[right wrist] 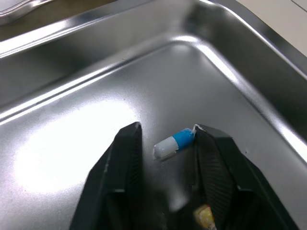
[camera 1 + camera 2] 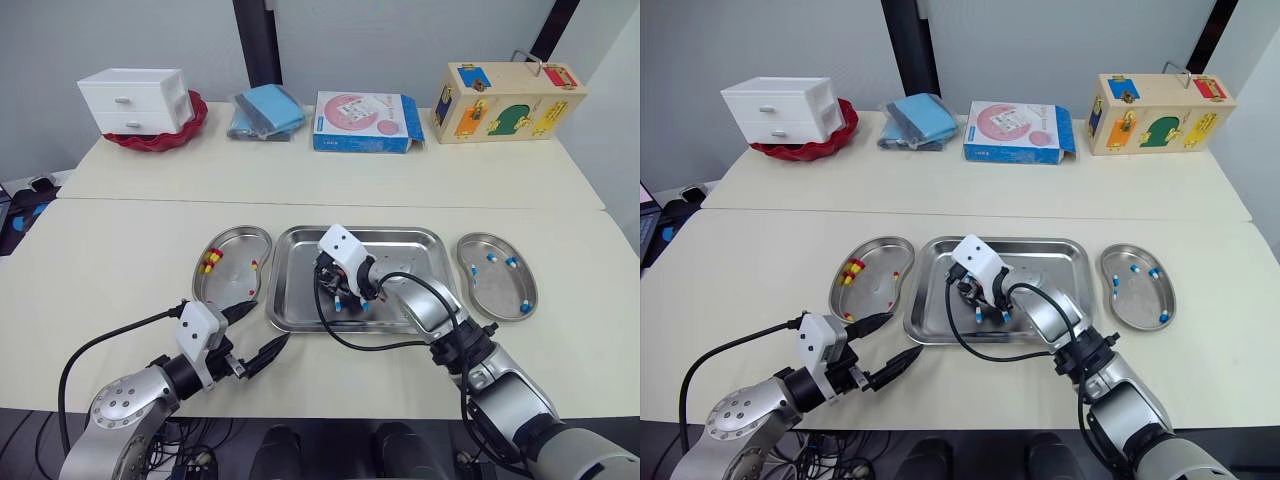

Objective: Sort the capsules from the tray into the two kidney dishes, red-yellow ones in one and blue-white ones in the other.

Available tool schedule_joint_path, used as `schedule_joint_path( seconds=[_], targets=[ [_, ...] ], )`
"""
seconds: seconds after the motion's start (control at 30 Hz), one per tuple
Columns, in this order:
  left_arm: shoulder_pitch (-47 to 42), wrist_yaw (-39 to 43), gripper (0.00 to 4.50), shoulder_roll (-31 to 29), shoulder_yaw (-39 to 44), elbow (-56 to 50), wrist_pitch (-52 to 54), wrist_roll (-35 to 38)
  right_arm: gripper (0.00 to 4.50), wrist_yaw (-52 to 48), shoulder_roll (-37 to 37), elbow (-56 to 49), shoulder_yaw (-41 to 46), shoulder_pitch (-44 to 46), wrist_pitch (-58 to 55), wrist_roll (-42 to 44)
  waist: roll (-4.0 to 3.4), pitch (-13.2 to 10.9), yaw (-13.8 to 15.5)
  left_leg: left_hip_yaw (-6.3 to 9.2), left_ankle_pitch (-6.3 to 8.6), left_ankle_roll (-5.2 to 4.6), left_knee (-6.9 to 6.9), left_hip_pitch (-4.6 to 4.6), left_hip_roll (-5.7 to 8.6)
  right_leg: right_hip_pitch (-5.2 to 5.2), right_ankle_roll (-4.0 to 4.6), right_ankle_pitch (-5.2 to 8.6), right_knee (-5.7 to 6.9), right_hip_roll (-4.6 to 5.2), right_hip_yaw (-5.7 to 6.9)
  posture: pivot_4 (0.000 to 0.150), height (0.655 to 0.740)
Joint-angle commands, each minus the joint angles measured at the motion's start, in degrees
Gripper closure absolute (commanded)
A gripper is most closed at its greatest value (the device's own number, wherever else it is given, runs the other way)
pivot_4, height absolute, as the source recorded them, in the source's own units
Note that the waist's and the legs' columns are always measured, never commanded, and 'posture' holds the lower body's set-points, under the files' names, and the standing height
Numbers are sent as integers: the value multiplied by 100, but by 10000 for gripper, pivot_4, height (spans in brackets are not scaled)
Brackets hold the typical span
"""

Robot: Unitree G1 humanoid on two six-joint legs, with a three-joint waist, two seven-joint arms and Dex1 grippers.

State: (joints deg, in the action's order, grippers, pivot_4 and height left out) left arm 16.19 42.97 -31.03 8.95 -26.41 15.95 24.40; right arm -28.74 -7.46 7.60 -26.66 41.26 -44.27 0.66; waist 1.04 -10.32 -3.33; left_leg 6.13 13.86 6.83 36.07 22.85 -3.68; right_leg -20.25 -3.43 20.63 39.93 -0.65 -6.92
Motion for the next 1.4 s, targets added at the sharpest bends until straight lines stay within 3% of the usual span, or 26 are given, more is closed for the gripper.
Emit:
schedule_joint_path(
  seconds=[0.03, 0.13, 0.53, 0.87, 1.2, 1.4],
  targets=[
    [57, 7, 0, 11, 60, -32, -161, 9, 36830, -139, -3, -42, -130, 59, 59, -114, 0, 0, -1, 0, 0, 0, 0, 0, 0, 0, 0, 0, 0, 0, 0, 1500, 7400],
    [90, 41, 0, -9, 89, 18, -208, 7, 44818, -218, -30, -94, -176, 72, 121, -196, 0, 0, -1, 0, 0, 0, 0, 0, 0, 0, 0, 0, 0, 0, 0, 1500, 7400],
    [91, 383, 0, -286, 349, 422, -449, 52, 44818, -637, -157, -883, -125, 117, 182, -145, -9, -6, -1, 0, 0, 0, -3, 3, 0, -5, 0, 1, -1, 0, 0, 1500, 7400],
    [-125, 1418, 0, -500, 187, 602, -803, 348, 44818, -1323, -1101, -2782, 446, -581, -132, 573, -12, -10, 21, 1, 0, 0, -3, 7, 1, -3, 0, 1, -6, 1, 3, 1500, 7400],
    [-714, 1860, 0, -370, -112, 1026, -1005, 425, 44818, -1434, -2208, -4693, 2678, -2329, -766, 1965, -15, -18, 27, 0, 1, -1, -4, 8, 1, 0, 0, 2, -12, 0, 1, 1500, 7400],
    [-843, 2142, 0, -181, -153, 1179, -1582, 479, 44818, -1197, -2671, -4771, 4061, -3237, -784, 2167, -14, -19, 35, -3, 1, -1, -3, 6, 2, 4, 0, 2, -14, 0, -2, 1500, 7400]
  ],
)
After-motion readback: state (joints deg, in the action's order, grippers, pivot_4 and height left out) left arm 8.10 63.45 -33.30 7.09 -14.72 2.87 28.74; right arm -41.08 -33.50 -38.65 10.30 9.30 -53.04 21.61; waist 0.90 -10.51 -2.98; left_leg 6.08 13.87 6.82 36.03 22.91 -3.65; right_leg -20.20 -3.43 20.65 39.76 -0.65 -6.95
